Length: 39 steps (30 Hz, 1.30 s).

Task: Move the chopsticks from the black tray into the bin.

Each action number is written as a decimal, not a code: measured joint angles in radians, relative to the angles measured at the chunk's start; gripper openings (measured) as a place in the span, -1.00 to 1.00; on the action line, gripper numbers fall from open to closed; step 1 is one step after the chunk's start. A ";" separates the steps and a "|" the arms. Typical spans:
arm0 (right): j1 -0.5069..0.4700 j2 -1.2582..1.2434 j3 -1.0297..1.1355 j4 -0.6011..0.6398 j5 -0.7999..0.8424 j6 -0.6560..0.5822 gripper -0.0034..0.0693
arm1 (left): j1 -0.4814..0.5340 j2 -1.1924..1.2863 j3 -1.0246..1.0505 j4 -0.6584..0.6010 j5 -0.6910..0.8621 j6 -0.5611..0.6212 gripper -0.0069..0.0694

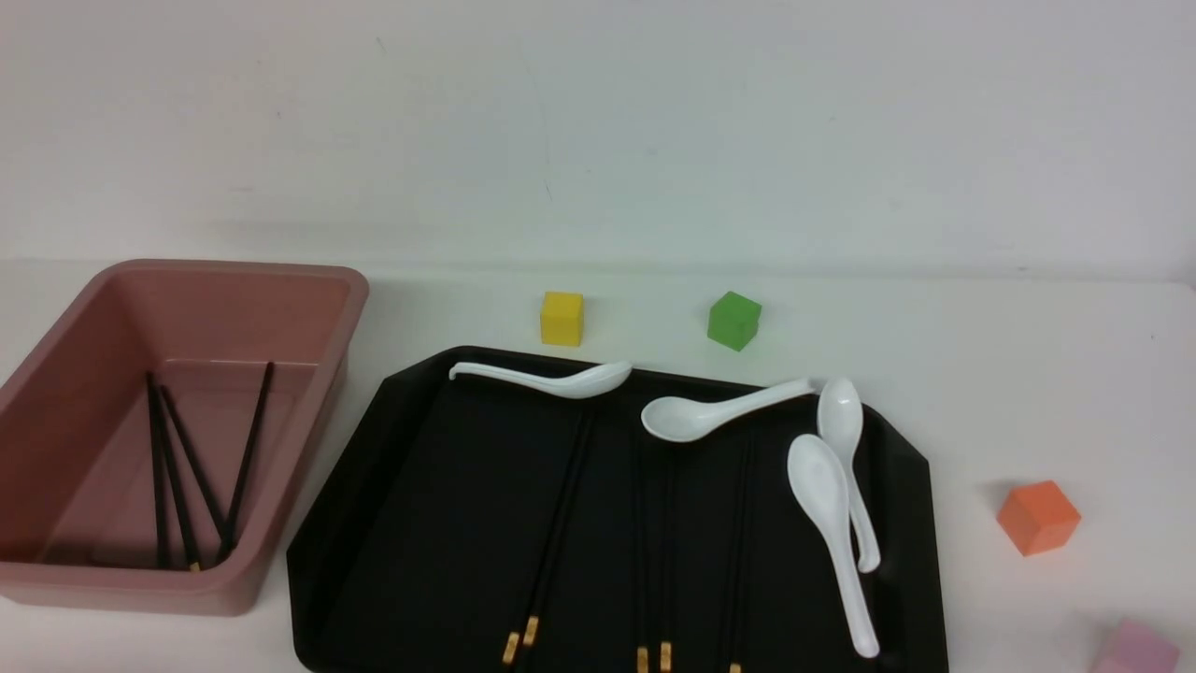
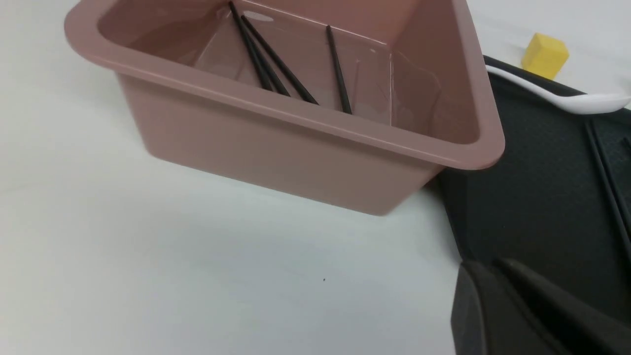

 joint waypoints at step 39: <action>0.000 0.000 0.000 0.000 0.000 0.000 -0.25 | 0.001 0.000 0.000 -0.001 0.000 -0.001 -0.67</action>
